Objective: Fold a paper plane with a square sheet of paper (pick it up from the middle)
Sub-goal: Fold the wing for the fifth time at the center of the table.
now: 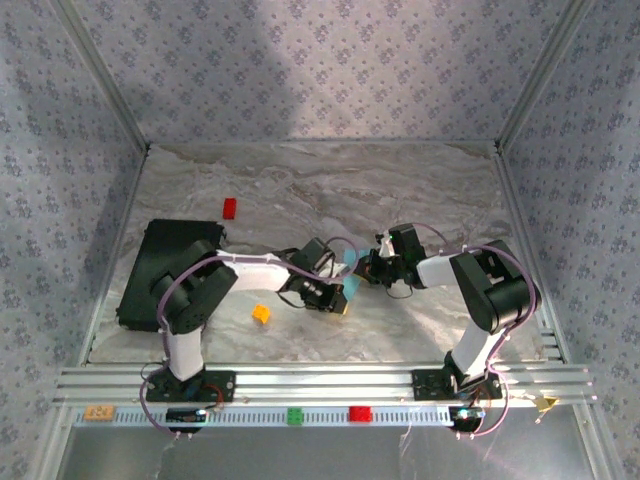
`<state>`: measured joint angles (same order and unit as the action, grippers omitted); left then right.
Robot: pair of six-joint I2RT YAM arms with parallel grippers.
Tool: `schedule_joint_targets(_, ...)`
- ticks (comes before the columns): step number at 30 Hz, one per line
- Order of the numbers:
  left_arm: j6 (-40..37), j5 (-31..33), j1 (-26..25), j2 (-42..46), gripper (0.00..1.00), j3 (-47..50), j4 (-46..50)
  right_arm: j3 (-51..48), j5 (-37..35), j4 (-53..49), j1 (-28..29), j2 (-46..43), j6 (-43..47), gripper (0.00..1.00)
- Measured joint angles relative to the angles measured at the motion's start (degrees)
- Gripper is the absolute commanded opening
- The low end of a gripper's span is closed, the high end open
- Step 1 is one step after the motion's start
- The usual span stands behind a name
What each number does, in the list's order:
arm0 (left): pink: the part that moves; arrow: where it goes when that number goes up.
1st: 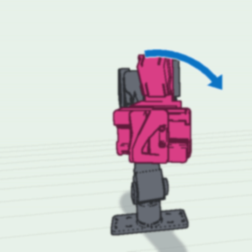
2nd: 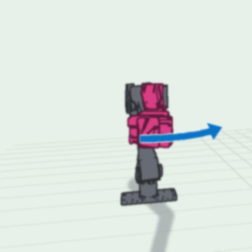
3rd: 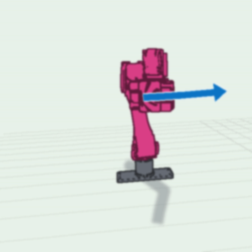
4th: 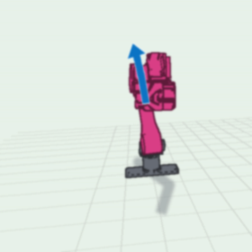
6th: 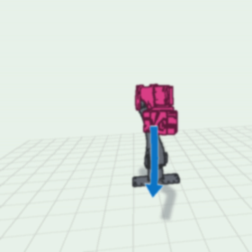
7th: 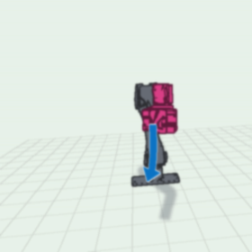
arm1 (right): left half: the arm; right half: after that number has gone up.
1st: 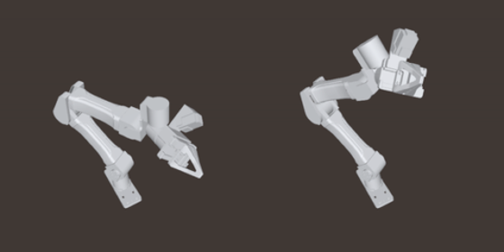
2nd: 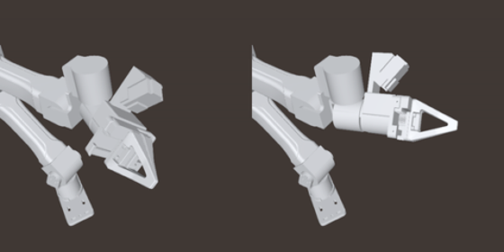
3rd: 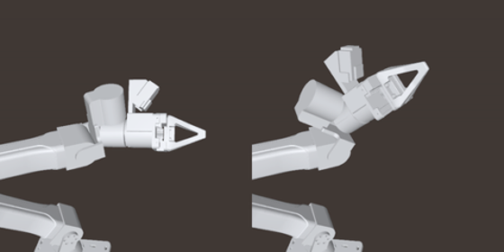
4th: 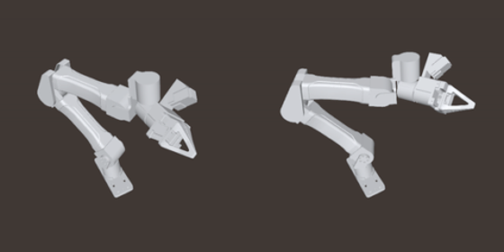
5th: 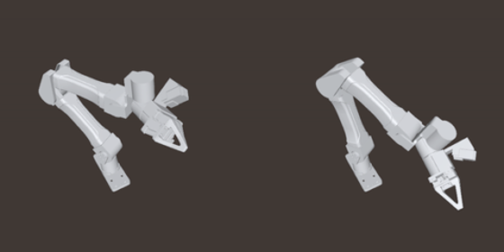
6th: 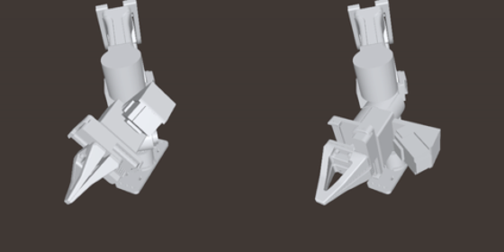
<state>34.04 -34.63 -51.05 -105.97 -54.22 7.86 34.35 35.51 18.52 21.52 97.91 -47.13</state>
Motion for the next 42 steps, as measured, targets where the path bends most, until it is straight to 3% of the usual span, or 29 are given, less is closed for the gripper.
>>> schedule_joint_targets(10, -0.1, 0.7, -1.6, 6.3, 0.04, 3.3, 6.5, 0.0, 0.0, 0.0, 0.0, 0.0, 0.0, 0.05)
schedule_joint_targets(15, 2.3, 0.5, 0.7, 8.6, 0.04, 2.6, 3.4, 0.0, 0.0, 0.0, 0.0, 0.0, -0.2, 0.05)
schedule_joint_targets(20, 4.4, -0.2, 4.0, 3.4, 0.06, -3.9, 0.4, 0.0, -0.1, 0.0, 0.0, 0.0, -0.4, 0.05)
schedule_joint_targets(29, 4.8, -0.2, 4.5, -7.1, 0.04, -12.3, -0.8, 0.0, -0.1, 0.1, 0.0, 0.0, -0.9, 0.06)
schedule_joint_targets(37, 3.9, 0.0, 4.6, -9.4, 0.0, -12.6, -0.4, 0.0, -0.4, -0.7, 0.0, -0.8, -1.3, 0.08)
schedule_joint_targets(42, 2.6, -1.1, 4.7, -7.2, 0.0, -8.2, -2.7, 0.0, -4.2, -7.9, -1.2, -5.9, 0.5, 0.1)
